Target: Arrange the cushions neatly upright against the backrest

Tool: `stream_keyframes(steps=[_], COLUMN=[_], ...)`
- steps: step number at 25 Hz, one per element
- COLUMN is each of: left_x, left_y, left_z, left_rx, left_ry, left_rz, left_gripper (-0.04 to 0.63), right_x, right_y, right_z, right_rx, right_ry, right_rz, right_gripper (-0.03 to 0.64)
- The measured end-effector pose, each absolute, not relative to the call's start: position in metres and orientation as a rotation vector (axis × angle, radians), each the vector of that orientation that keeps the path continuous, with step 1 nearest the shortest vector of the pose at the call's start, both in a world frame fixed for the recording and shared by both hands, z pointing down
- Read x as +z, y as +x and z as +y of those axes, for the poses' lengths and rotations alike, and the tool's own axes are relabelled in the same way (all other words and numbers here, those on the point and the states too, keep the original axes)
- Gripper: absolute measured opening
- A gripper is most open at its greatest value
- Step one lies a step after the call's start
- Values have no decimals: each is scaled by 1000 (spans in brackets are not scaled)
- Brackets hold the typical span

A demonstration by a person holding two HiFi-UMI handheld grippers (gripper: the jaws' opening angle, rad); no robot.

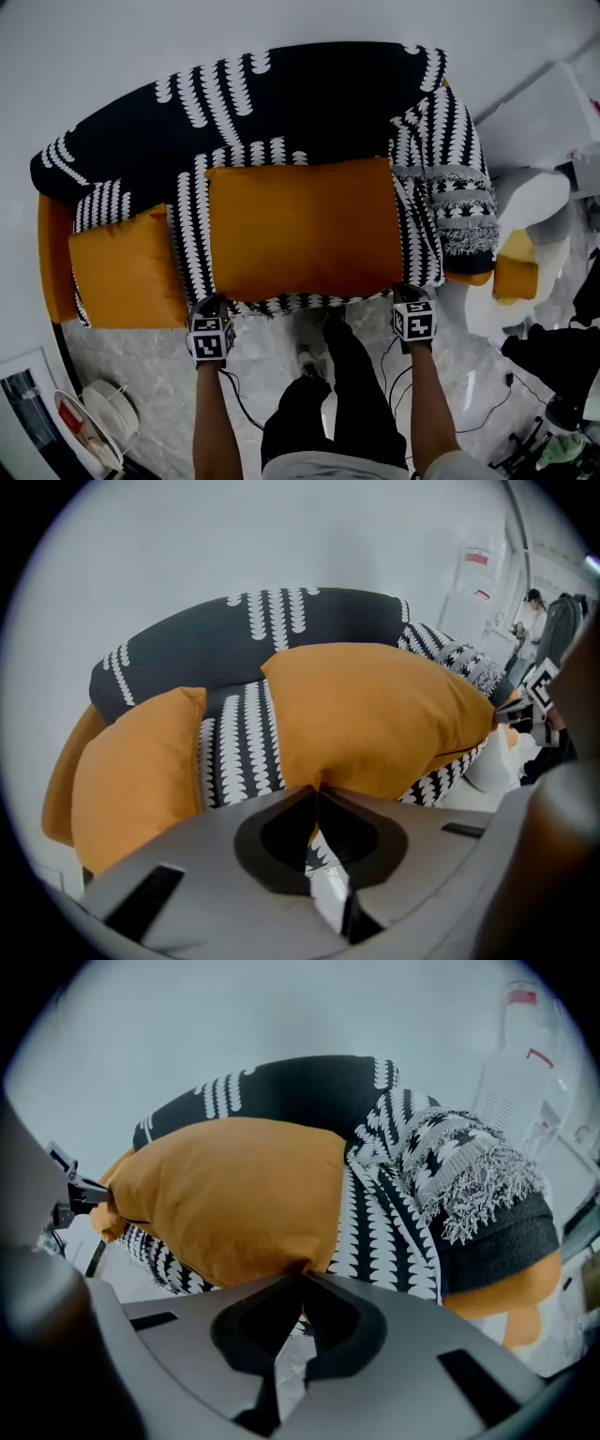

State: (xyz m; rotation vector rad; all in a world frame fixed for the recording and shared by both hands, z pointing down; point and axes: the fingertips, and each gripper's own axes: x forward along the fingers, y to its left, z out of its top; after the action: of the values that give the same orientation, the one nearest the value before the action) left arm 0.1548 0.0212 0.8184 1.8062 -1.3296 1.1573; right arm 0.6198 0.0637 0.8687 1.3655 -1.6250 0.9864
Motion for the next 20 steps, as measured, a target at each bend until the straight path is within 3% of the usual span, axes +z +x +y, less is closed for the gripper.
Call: stream_keyframes(steps=[20], left_x=[709], left_y=[168], left_z=[-93], left_rx=[1031], left_ry=[1753], left_rz=[-1459], left_gripper=[18], right_x=[736], right_y=[633], right_z=[-68], right_rx=[740], right_ry=[1178], right_rz=[-1777], right_gripper=[9])
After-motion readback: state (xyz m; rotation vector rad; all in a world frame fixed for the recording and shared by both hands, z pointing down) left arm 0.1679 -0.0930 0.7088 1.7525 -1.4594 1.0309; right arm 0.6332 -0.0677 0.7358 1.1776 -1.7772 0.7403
